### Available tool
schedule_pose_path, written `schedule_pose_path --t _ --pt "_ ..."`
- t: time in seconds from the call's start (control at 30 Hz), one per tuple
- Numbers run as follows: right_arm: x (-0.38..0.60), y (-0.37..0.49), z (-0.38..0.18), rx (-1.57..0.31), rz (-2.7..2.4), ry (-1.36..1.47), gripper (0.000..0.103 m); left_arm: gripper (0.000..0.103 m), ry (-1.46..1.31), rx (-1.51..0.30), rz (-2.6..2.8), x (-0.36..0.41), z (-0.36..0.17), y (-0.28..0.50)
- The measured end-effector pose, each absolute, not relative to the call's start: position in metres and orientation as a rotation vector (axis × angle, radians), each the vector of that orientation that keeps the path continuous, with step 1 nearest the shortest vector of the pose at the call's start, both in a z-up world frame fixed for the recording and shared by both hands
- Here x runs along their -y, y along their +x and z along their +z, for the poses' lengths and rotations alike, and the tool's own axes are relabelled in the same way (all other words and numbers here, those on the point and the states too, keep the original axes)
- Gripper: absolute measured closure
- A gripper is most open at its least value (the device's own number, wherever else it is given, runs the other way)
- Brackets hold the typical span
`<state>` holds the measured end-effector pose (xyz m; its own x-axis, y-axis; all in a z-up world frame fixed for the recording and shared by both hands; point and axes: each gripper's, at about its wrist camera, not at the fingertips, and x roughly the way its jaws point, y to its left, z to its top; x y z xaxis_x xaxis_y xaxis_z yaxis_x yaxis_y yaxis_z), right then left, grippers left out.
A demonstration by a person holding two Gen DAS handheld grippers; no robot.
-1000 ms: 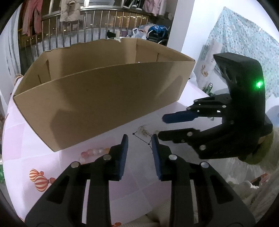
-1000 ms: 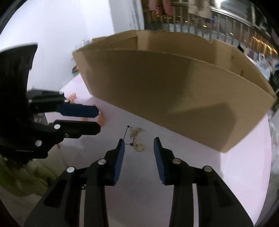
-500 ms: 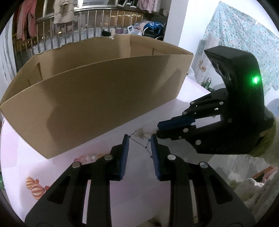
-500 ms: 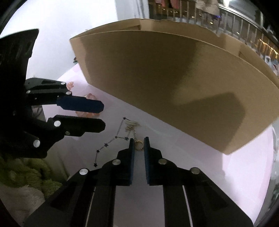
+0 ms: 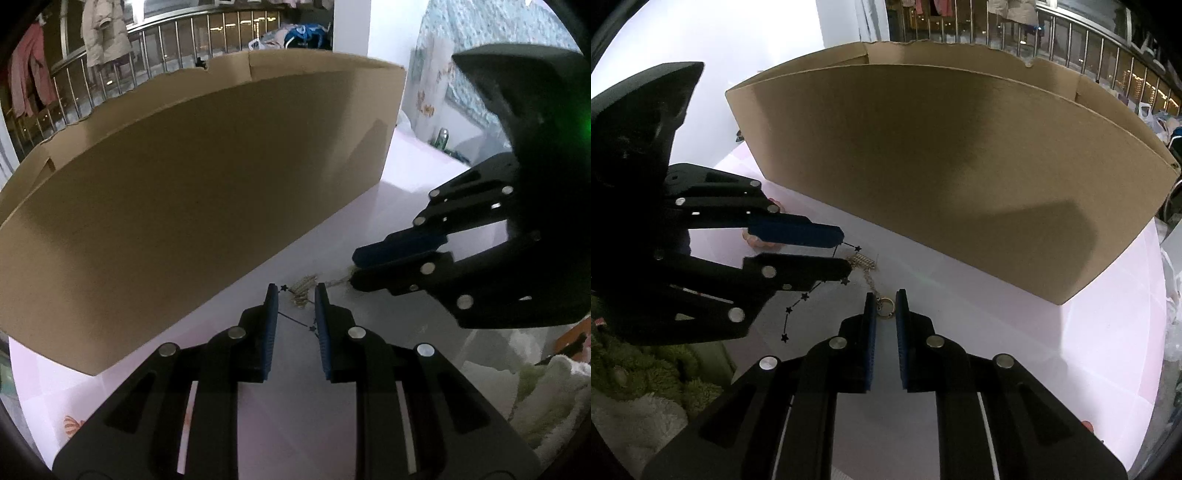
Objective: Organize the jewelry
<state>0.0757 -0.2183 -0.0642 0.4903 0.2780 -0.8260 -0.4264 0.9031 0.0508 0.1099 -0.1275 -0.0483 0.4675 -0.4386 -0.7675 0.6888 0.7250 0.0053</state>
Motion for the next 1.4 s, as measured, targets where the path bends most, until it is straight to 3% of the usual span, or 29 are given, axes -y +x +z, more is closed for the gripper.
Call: schedule_pose_path --t 0.4,1.4 --pt "0.218 0.079 -0.065 -0.961 0.424 -0.140 0.092 0.101 0.369 -0.851 -0.712 0.147 -0.045 0.114" --pt "0.215 0.077 -0.060 -0.959 0.410 -0.140 0.094 0.102 0.215 -0.833 -0.627 0.103 -0.025 0.117"
